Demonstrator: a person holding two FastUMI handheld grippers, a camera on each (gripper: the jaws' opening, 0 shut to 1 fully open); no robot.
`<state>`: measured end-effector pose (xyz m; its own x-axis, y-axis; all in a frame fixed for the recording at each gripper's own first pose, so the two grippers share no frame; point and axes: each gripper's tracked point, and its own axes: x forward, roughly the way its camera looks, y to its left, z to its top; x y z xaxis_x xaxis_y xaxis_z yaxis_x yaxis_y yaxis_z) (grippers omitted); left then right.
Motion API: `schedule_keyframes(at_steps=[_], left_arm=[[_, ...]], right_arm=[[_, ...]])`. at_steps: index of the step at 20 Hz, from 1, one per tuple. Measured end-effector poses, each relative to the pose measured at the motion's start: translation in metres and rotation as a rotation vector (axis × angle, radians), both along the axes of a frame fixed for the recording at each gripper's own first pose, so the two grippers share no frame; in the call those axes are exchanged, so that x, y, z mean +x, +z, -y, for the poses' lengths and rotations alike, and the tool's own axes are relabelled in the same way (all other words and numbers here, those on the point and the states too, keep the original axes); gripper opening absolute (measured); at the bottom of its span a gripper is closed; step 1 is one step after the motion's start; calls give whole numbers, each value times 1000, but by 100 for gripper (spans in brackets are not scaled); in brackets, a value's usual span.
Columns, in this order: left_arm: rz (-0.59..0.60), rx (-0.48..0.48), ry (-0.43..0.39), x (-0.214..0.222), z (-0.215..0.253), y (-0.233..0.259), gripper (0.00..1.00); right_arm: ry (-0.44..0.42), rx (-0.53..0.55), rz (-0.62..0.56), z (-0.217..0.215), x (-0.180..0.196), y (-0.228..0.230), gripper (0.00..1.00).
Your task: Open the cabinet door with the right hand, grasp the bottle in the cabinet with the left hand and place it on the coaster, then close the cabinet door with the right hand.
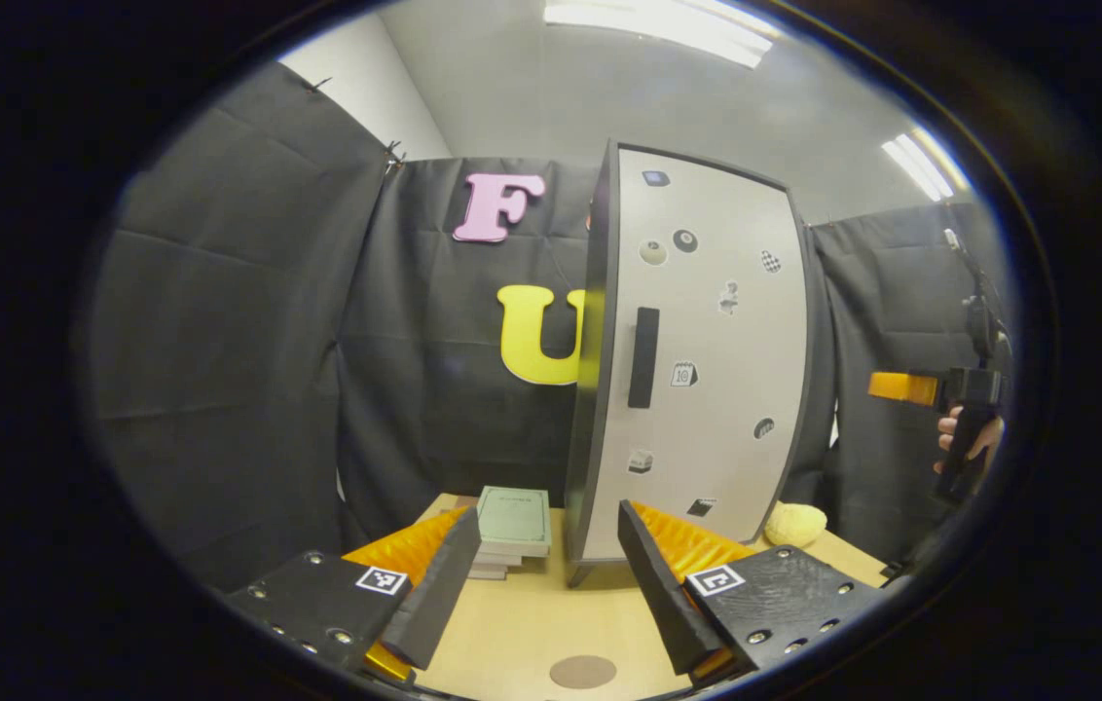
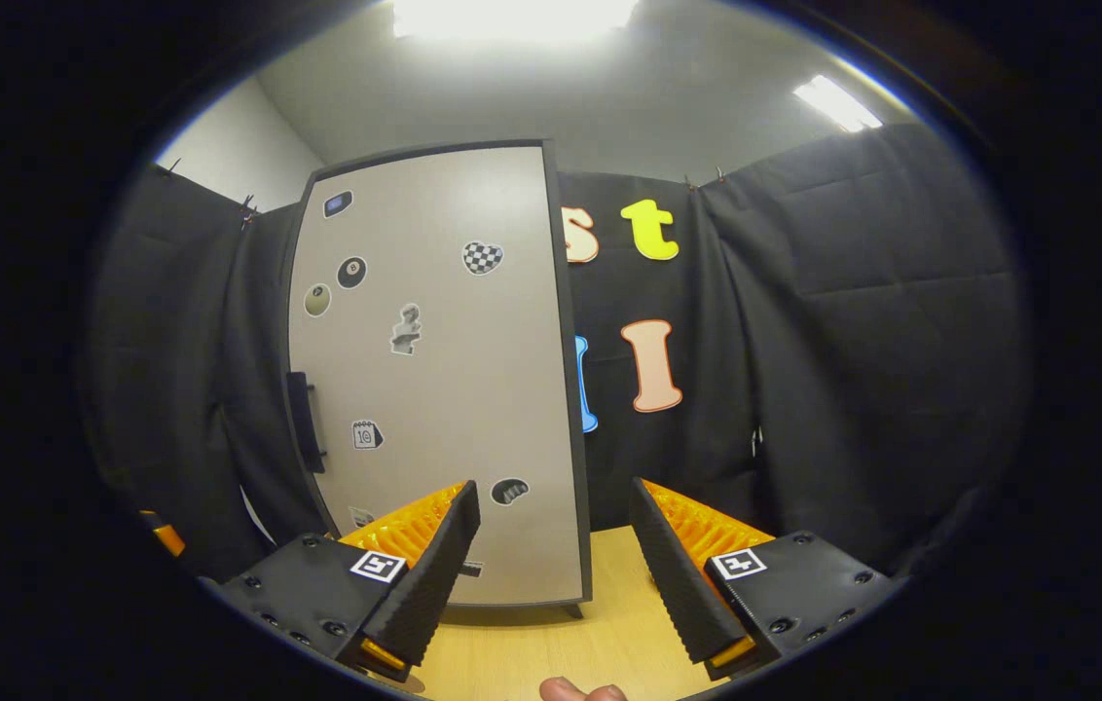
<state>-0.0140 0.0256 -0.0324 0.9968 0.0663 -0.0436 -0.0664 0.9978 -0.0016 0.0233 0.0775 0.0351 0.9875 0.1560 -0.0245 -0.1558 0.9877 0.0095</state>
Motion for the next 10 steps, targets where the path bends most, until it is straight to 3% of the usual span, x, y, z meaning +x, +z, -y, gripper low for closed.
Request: schedule_keyframes(at_steps=[4, 5, 7, 9, 10], left_arm=[[-16, -2, 23, -9, -11, -10, 86], [-20, -4, 32, -12, -14, -13, 86], [-25, -15, 47, -17, -22, -16, 88], [-30, -29, 64, -23, -28, -22, 88], [-34, -33, 73, -26, -32, -25, 91]], right_arm=[[55, 6, 10, -31, 9, 15, 98], [68, -1, 14, -39, 12, 18, 93], [96, -3, 21, -57, 16, 26, 98], [133, 8, 23, -80, 21, 33, 93], [156, 14, 15, -93, 22, 34, 98]])
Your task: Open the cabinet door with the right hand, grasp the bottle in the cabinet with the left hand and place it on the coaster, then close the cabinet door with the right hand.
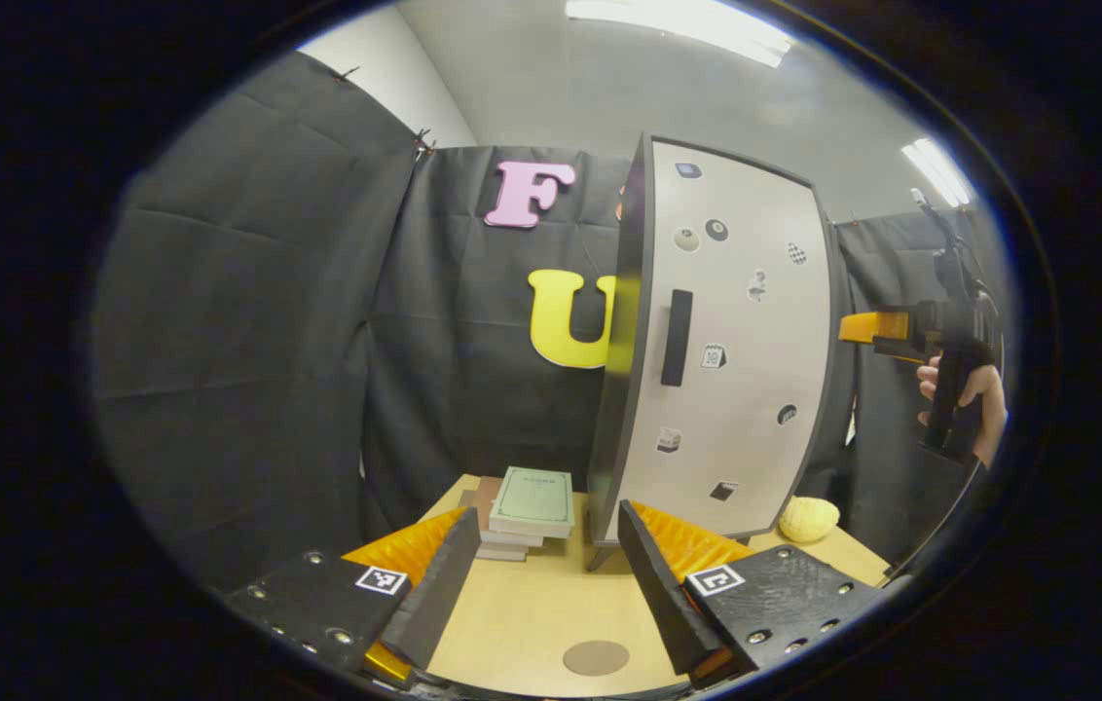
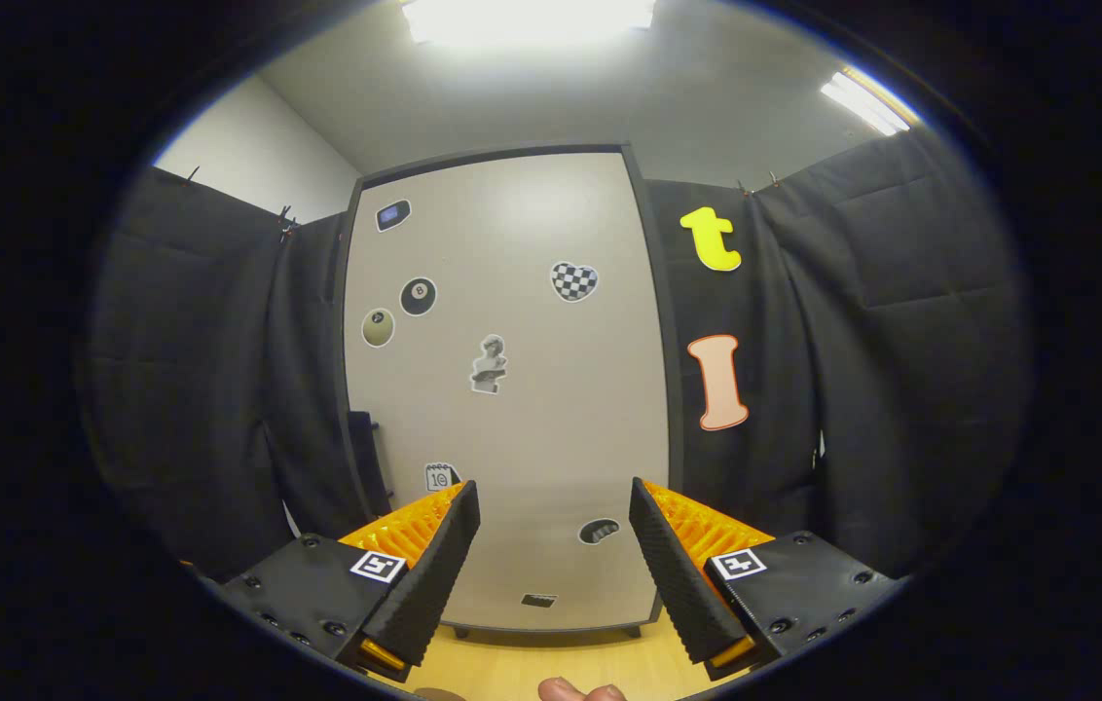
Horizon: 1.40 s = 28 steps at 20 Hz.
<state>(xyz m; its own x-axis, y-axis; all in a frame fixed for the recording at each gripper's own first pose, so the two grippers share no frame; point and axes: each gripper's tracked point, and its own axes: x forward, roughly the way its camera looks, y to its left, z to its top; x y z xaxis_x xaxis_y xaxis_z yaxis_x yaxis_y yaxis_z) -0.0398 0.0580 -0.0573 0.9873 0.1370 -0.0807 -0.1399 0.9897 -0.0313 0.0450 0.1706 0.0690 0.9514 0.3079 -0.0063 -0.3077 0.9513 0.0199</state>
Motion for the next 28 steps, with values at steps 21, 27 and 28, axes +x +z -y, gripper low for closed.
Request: schedule_keyframes(at_steps=[21, 27, 28], left_arm=[[-40, -69, 206, -37, -92, -36, 88], [-65, -58, 227, -37, -95, -48, 89], [-67, -56, 228, -37, -96, -49, 89]], right_arm=[[174, -66, 8, -197, 53, 0, 98], [145, -138, -49, -214, 77, -27, 93], [139, -147, -55, -216, 80, -30, 98]])
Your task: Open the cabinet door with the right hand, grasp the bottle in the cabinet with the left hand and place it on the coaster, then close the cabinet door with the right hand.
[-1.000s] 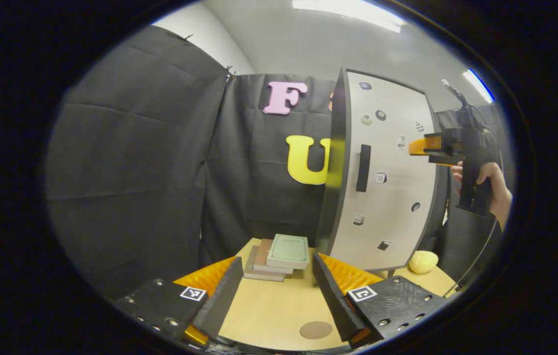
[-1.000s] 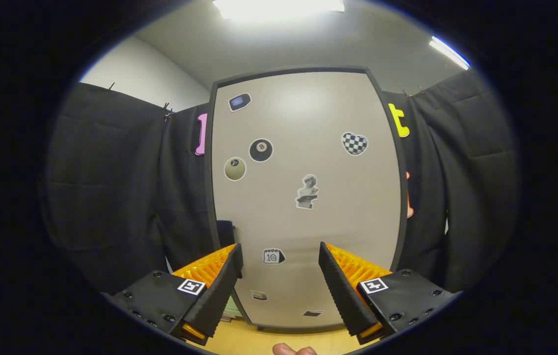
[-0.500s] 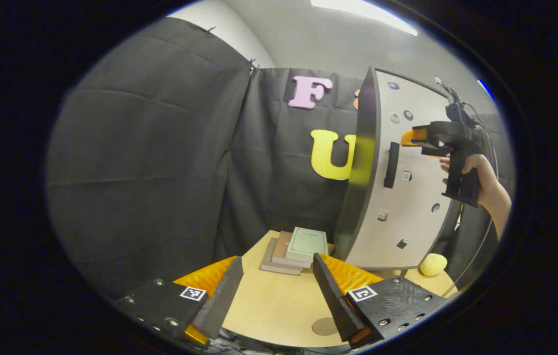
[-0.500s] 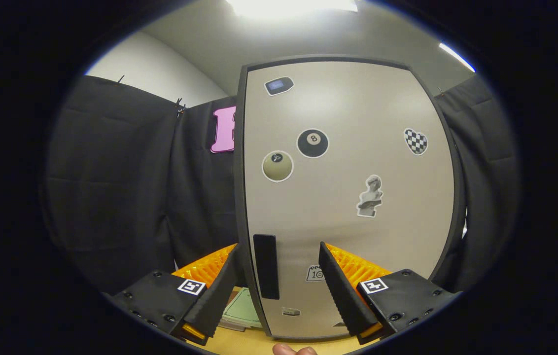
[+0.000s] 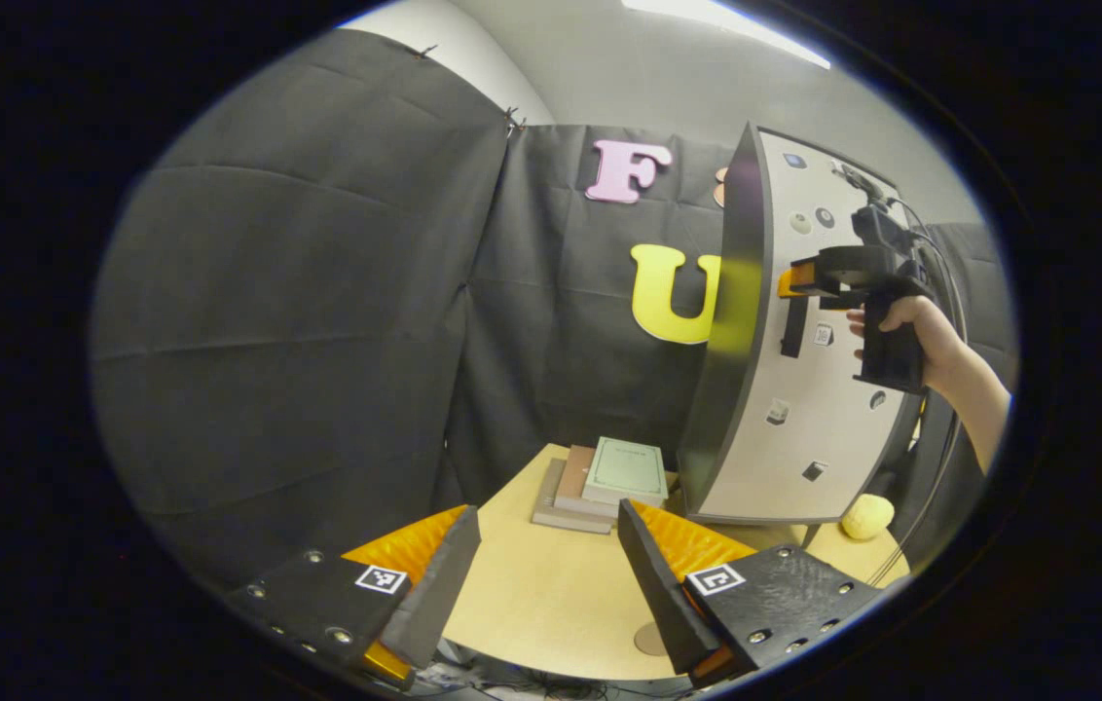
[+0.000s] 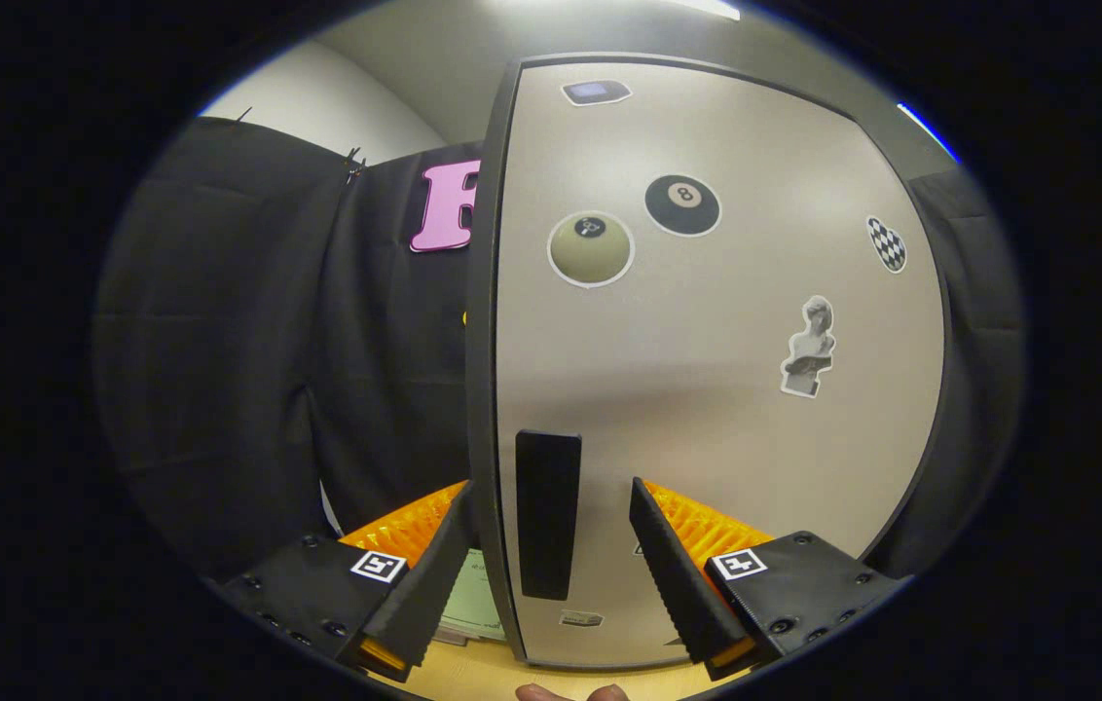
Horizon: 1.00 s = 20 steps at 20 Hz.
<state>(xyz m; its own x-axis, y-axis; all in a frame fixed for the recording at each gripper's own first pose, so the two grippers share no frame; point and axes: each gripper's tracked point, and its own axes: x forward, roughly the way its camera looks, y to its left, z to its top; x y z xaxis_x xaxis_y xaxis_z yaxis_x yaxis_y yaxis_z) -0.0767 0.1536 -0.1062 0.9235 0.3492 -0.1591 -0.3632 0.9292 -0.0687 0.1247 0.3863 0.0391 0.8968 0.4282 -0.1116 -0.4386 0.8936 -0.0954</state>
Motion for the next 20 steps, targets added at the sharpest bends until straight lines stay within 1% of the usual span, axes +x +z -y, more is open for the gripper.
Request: schedule_keyframes(at_steps=[1, 2, 3, 4, 5, 6, 7, 8, 9, 10, 11, 12, 13, 15, 16, 17, 18, 19, 20], left_arm=[[-2, 2, 2, 0, 0, 0, 89], [-3, 3, 4, 0, -1, -1, 89], [-3, 2, 6, 0, 0, -1, 89], [-5, 1, 8, -1, 0, 0, 89], [-8, 0, 12, -1, -1, -2, 87], [-11, 0, 19, -1, -1, -1, 89], [-10, 0, 21, 0, -2, -2, 87], [-11, -1, 20, 0, -1, -2, 89], [-12, -1, 22, -1, -2, -3, 86], [-14, -1, 23, 0, -2, -3, 87], [-15, -2, 24, 0, -2, -3, 86], [-16, -5, 25, -1, -1, -3, 89], [-19, -12, 25, 0, -1, -4, 87], [-18, -26, 15, 1, 0, -6, 89], [-16, -28, 9, 0, 1, -4, 86], [-14, -26, 4, 1, 1, -2, 86], [-15, -20, -2, 1, 2, -3, 88], [-19, -15, -8, 0, 2, -3, 89], [-21, -8, -15, 0, 4, -3, 87]], right_arm=[[-9, -9, -6, -1, 3, -4, 98], [-12, -15, -13, -3, 4, -7, 93], [-9, -16, -19, -6, 6, -10, 98], [-4, -18, -25, -9, 6, -12, 92], [8, -22, -34, -13, 6, -14, 86], [2, -29, -42, -14, 8, -16, 75], [-6, -31, -50, -13, 9, -19, 68], [-9, -29, -58, -14, 10, -20, 60], [-9, -25, -61, -15, 11, -20, 57], [-43, -24, -55, -10, 17, -22, 56], [-42, -4, -67, -9, 13, -20, 50], [-32, 7, -69, -10, 15, -18, 35], [-28, 6, -70, -9, 16, -18, 35], [-24, 1, -68, -10, 14, -19, 33], [-28, 5, -72, -9, 15, -18, 34], [-28, 15, -72, -8, 15, -18, 25], [-26, 22, -78, -8, 14, -18, 25], [-19, 25, -79, -8, 15, -19, 20], [-8, 28, -76, -7, 10, -18, 13]])
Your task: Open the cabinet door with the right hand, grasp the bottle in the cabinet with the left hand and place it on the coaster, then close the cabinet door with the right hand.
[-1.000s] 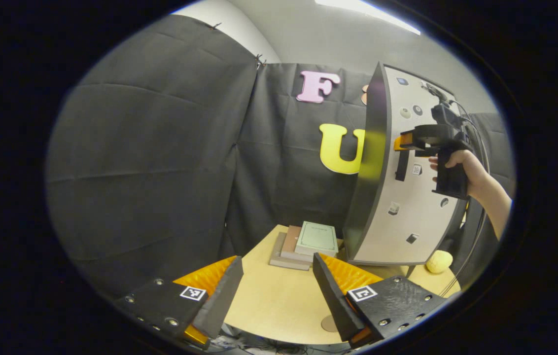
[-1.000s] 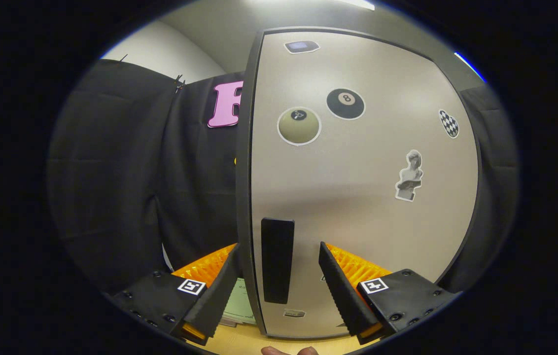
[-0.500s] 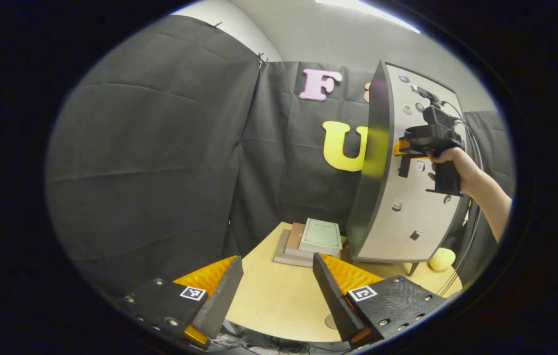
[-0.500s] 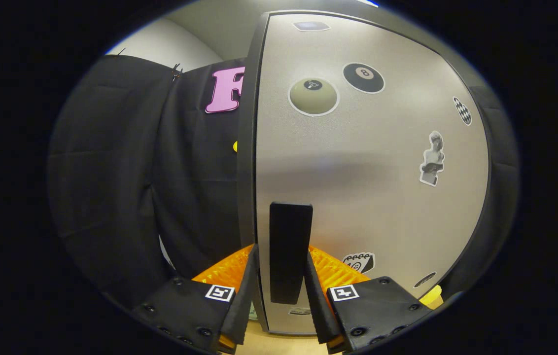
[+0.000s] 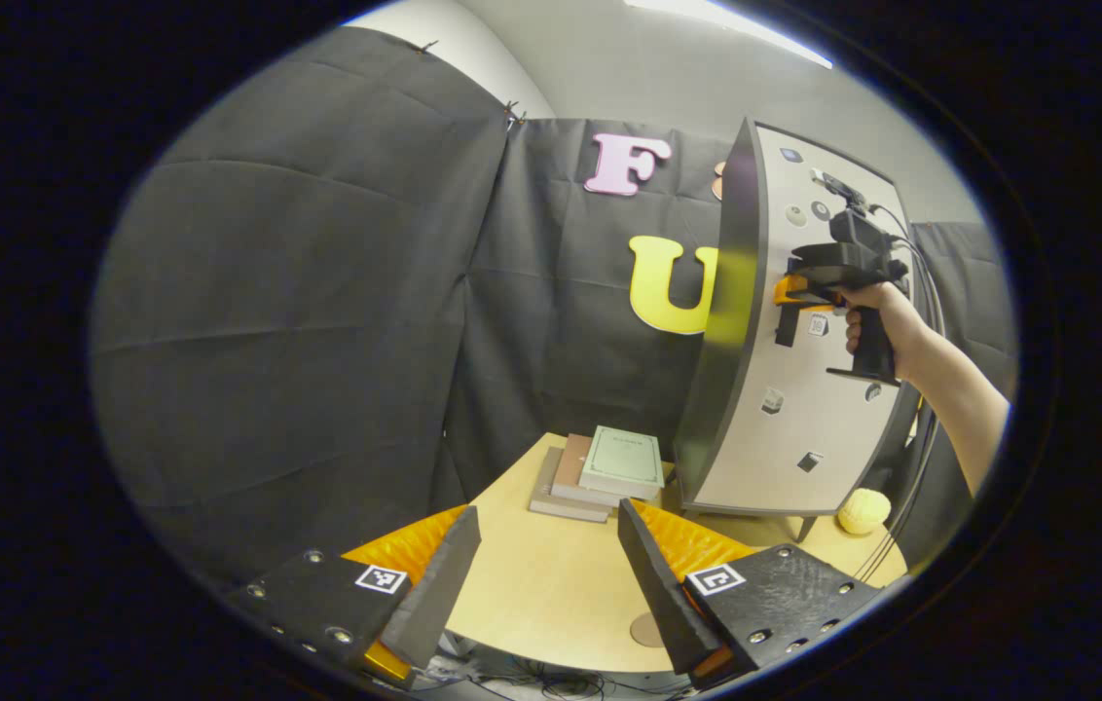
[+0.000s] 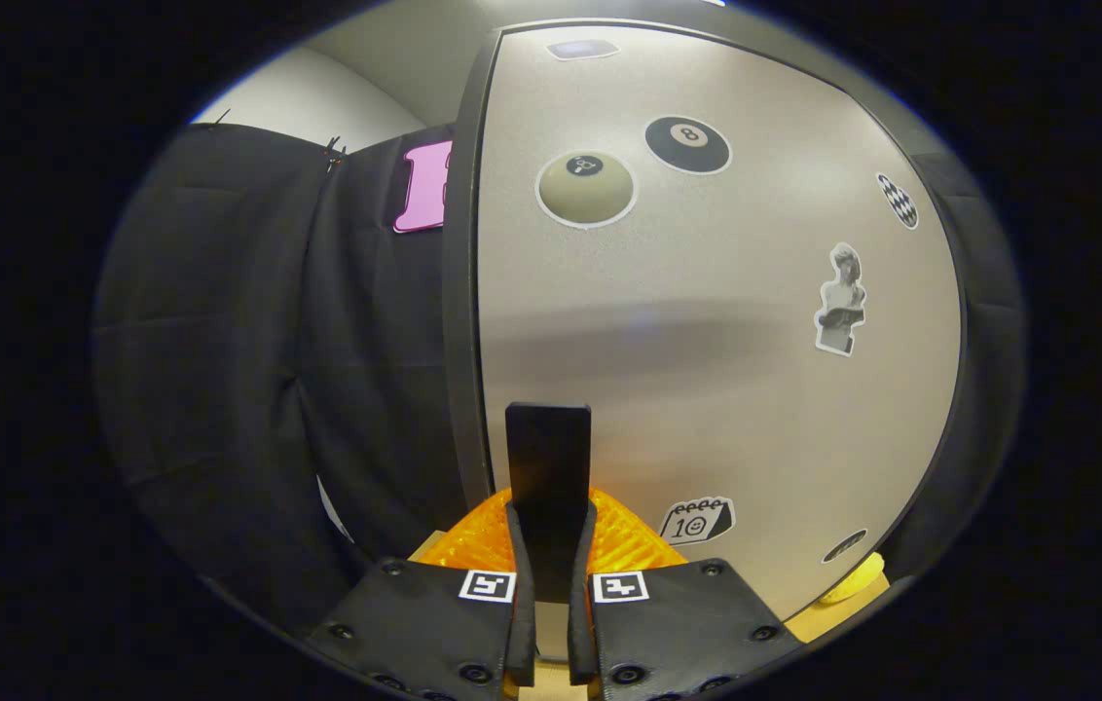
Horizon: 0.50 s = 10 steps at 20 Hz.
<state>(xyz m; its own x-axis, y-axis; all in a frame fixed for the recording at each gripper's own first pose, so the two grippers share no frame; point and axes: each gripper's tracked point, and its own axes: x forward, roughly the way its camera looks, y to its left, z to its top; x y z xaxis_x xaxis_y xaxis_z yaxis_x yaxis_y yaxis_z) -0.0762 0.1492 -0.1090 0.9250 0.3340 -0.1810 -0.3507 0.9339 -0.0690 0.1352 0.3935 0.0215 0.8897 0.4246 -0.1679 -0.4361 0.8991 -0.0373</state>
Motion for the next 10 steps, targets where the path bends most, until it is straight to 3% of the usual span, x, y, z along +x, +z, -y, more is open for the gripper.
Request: schedule_keyframes(at_steps=[10], left_arm=[[8, 19, -53, 0, 37, 5, 86]], right_arm=[[137, -11, 1, 6, -29, 3, 15]])
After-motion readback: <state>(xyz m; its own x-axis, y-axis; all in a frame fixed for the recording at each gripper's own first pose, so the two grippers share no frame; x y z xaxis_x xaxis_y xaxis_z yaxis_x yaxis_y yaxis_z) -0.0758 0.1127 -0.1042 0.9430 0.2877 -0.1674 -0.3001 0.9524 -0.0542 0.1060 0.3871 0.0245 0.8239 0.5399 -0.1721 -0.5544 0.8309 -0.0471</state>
